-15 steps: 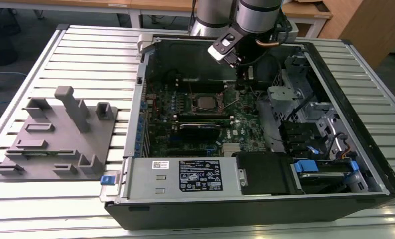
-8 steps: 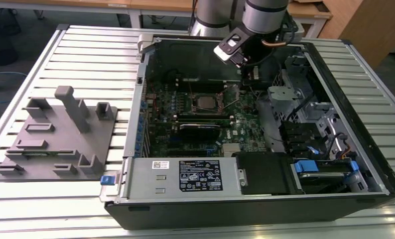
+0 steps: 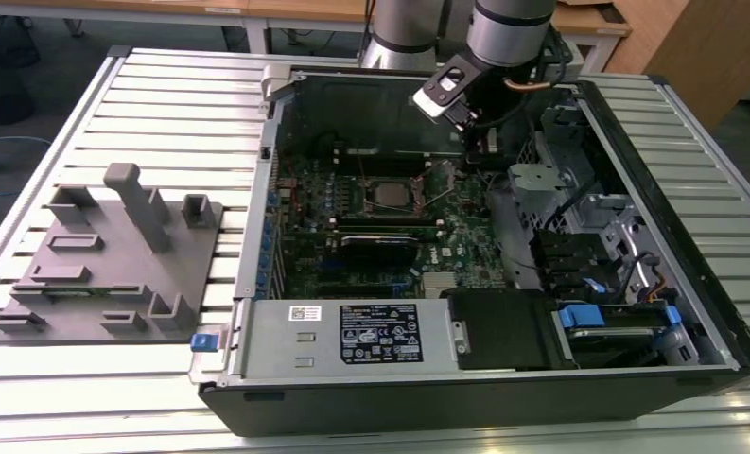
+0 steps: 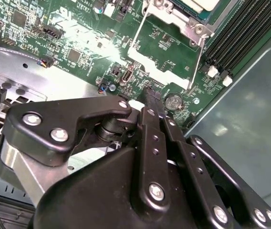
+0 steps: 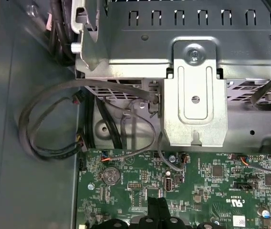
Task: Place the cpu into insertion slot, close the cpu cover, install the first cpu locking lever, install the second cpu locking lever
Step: 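Close the cpu cover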
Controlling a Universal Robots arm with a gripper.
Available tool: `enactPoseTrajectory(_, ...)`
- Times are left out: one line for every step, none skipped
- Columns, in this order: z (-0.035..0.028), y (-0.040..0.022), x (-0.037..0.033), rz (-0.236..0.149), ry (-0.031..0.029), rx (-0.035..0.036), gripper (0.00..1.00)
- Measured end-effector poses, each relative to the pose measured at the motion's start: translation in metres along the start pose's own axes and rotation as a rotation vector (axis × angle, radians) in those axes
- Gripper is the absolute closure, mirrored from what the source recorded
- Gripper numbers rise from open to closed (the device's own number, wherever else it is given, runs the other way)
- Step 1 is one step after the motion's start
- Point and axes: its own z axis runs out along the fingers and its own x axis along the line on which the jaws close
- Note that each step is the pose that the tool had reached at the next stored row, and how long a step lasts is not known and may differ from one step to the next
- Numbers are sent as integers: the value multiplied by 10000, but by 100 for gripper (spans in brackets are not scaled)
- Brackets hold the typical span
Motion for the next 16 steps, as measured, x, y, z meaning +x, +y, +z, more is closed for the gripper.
enactPoseTrajectory(0,0,0,0,-1,-1,89)
enactPoseTrajectory(0,0,0,0,-2,0,89)
enactPoseTrajectory(1,0,0,0,0,0,89)
enactPoseTrajectory(1,0,0,1,1,-1,89)
enactPoseTrajectory(2,0,0,0,1,-1,89)
enactPoseTrajectory(2,0,0,1,0,7,89)
enactPoseTrajectory(4,1,0,0,3,56,89)
enactPoseTrajectory(3,1,0,1,2,90,89)
enactPoseTrajectory(3,1,0,2,2,93,89)
enactPoseTrajectory(3,1,0,3,1,96,89)
enactPoseTrajectory(3,1,0,3,1,99,89)
enactPoseTrajectory(3,1,0,2,0,101,89)
enactPoseTrajectory(5,1,1,2,-1,102,89)
enactPoseTrajectory(11,1,1,2,-3,103,89)
enactPoseTrajectory(17,0,0,1,-13,104,89)
enactPoseTrajectory(24,0,0,0,-27,107,89)
